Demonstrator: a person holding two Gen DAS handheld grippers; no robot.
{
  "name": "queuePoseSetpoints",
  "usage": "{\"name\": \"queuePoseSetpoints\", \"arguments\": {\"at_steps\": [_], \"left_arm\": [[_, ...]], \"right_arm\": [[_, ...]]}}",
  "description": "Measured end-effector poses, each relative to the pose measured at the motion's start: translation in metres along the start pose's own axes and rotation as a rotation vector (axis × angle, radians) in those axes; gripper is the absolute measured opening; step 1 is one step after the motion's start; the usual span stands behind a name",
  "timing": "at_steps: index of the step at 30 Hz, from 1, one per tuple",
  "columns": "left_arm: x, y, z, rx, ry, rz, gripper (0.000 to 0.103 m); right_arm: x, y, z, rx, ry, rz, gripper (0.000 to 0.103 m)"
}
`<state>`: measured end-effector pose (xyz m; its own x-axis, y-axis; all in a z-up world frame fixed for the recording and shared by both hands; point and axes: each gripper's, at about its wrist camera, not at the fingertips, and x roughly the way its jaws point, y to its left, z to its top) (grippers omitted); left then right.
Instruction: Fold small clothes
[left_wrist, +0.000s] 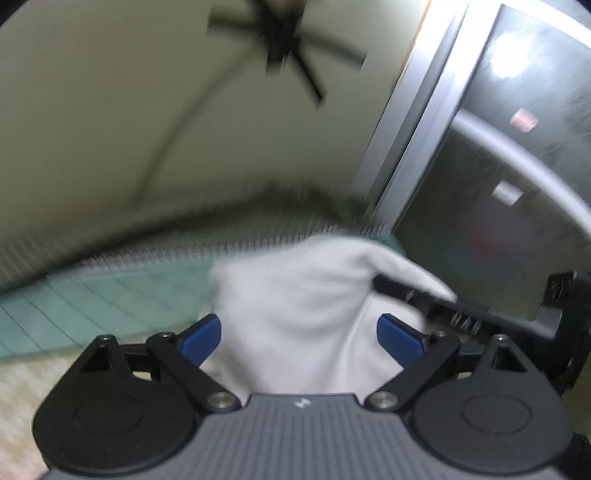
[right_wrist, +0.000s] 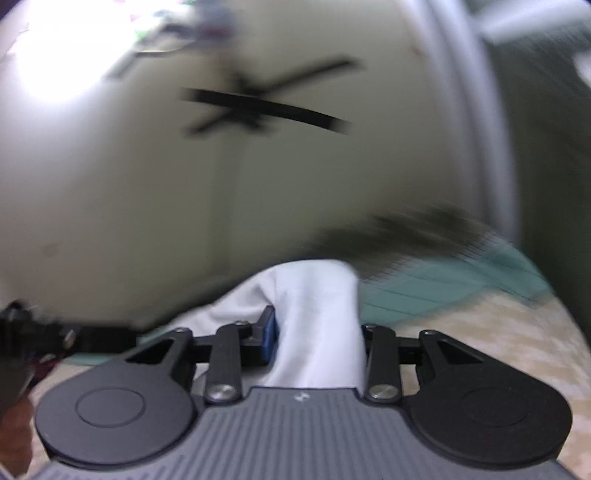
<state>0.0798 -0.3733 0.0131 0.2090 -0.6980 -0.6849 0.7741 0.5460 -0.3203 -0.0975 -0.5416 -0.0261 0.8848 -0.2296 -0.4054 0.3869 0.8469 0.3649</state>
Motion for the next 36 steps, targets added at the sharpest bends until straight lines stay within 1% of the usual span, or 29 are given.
{"name": "queuePoseSetpoints", "arguments": {"at_steps": [1, 2, 3, 4, 5, 8, 10, 11, 13, 15, 18, 21, 24, 26, 31, 36], "left_arm": [[0.013, 0.002, -0.005, -0.017, 0.028, 0.0, 0.094], [0.025, 0.005, -0.011, -0.033, 0.057, 0.001, 0.094], [0.032, 0.007, -0.018, -0.042, 0.083, 0.01, 0.093], [0.039, 0.007, -0.024, -0.036, 0.098, 0.022, 0.095], [0.036, 0.0, -0.03, 0.009, 0.072, 0.046, 0.096], [0.037, -0.015, -0.044, 0.086, 0.094, 0.091, 0.096], [0.033, -0.022, -0.051, 0.103, 0.108, 0.106, 0.096], [0.029, -0.023, -0.053, 0.096, 0.114, 0.107, 0.096], [0.016, -0.026, -0.058, 0.078, 0.115, 0.096, 0.097], [-0.004, -0.027, -0.068, 0.082, 0.104, 0.108, 0.1], [-0.031, -0.027, -0.089, 0.095, 0.083, 0.159, 0.1], [-0.053, -0.025, -0.112, 0.088, 0.064, 0.206, 0.101], [-0.076, -0.023, -0.136, 0.072, 0.039, 0.261, 0.103], [-0.084, -0.023, -0.152, 0.072, 0.026, 0.301, 0.103], [-0.106, -0.028, -0.183, 0.118, -0.006, 0.409, 0.103], [-0.116, -0.03, -0.19, 0.132, -0.028, 0.441, 0.103]], "right_arm": [[0.004, -0.015, -0.002, 0.028, 0.007, -0.02, 0.03], [0.003, -0.027, -0.006, 0.052, -0.007, -0.028, 0.044], [0.001, -0.033, -0.008, 0.07, -0.019, -0.043, 0.052], [-0.002, -0.035, -0.008, 0.086, -0.037, -0.076, 0.057], [-0.005, -0.035, -0.006, 0.086, -0.056, -0.094, 0.057], [-0.017, -0.031, -0.002, 0.074, -0.106, -0.119, 0.057], [-0.025, -0.03, -0.001, 0.104, -0.109, -0.088, 0.057], [-0.028, -0.026, -0.002, 0.118, -0.109, -0.069, 0.057], [-0.047, -0.011, -0.01, 0.125, -0.114, -0.031, 0.057], [-0.067, 0.002, -0.023, 0.123, -0.121, 0.001, 0.057], [-0.092, 0.022, -0.048, 0.131, -0.1, 0.04, 0.057], [-0.112, 0.042, -0.08, 0.129, -0.065, 0.043, 0.057], [-0.128, 0.055, -0.11, 0.154, -0.024, 0.044, 0.057], [-0.136, 0.062, -0.125, 0.164, 0.001, 0.028, 0.057], [-0.155, 0.075, -0.147, 0.145, 0.019, -0.003, 0.057], [-0.161, 0.082, -0.157, 0.137, 0.017, -0.021, 0.058]]}}
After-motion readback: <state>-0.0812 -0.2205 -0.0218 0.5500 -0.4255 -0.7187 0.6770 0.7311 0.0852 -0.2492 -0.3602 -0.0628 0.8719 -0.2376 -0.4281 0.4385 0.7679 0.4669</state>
